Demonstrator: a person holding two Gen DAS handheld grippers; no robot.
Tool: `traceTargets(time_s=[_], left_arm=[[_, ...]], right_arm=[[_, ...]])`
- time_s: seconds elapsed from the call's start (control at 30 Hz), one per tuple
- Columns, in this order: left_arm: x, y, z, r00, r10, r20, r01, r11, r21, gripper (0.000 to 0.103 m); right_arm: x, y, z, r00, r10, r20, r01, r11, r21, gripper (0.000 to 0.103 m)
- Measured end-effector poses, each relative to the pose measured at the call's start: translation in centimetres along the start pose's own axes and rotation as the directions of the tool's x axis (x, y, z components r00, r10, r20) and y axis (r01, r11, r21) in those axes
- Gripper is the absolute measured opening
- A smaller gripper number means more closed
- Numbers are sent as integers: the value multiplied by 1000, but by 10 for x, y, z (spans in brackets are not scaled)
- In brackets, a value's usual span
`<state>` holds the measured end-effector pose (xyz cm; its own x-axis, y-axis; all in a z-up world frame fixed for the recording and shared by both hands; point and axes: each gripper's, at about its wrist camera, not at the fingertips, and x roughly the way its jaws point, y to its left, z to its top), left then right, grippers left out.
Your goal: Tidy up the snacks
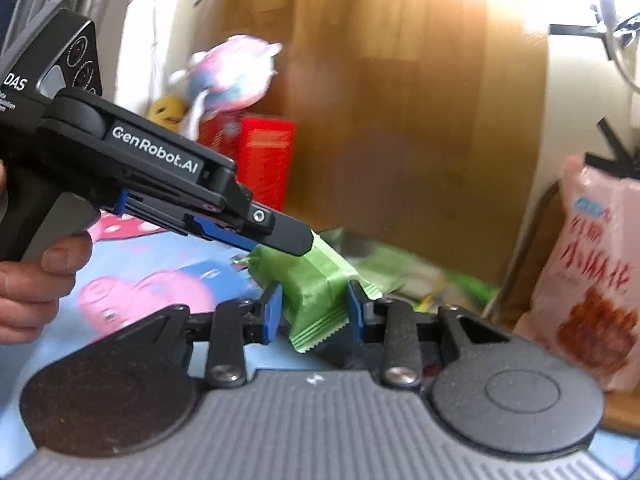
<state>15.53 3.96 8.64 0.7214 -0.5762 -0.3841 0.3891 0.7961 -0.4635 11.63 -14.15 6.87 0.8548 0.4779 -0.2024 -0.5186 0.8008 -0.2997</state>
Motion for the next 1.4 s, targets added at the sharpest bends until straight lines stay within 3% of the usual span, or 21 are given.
traceTargets(time_s=[0.07, 0.13, 0.2, 0.3, 0.47, 0.5, 0.63, 0.8, 0.87, 1.0, 1.1, 1.2, 1.4], left_arm=[[20, 2, 9, 1000, -5, -5, 5, 1000, 0, 37], [45, 6, 14, 1000, 14, -14, -14, 1000, -21, 48], [61, 11, 14, 997, 61, -37, -63, 998, -32, 47], [55, 21, 8, 999, 23, -29, -25, 997, -74, 46], [20, 21, -12, 1000, 5, -23, -6, 998, -62, 46], [13, 21, -17, 999, 2, -34, -4, 998, -58, 46], [-13, 18, -51, 995, -41, -90, 34, 997, -70, 46], [-24, 18, -91, 983, -69, -172, 48, 991, -122, 46], [-22, 16, -103, 976, -73, -207, 45, 990, -135, 46], [-20, 11, -118, 963, -94, -252, 57, 987, -153, 46], [-16, 7, -125, 953, -121, -277, 76, 983, -166, 45], [-14, 5, -129, 950, -135, -282, 85, 980, -181, 37], [-25, 7, -130, 960, -110, -259, 60, 980, -191, 35]], right_arm=[[13, -13, 2, 999, -37, -3, 37, 999, -12, 36], [29, -26, 0, 995, -100, -4, 100, 995, -20, 37], [40, -43, -4, 985, -170, -32, 171, 985, 31, 37], [27, -65, -15, 991, -131, -20, 133, 972, 192, 37], [-14, -66, -44, 995, -95, 3, 90, 957, 275, 43], [-22, -65, -49, 997, -72, -5, 70, 954, 291, 51], [-49, -52, -66, 1000, 15, -16, -9, 941, 339, 51], [-70, -28, -96, 987, 122, -101, -70, 911, 407, 51], [-72, -23, -105, 981, 141, -130, -69, 892, 447, 51], [-85, -28, -112, 981, 163, -104, -76, 820, 568, 52], [-94, -29, -116, 980, 170, -105, -73, 796, 601, 52], [-98, -22, -122, 968, 230, -101, -118, 772, 624, 51], [-84, -10, -112, 977, 182, -107, -90, 816, 571, 42]])
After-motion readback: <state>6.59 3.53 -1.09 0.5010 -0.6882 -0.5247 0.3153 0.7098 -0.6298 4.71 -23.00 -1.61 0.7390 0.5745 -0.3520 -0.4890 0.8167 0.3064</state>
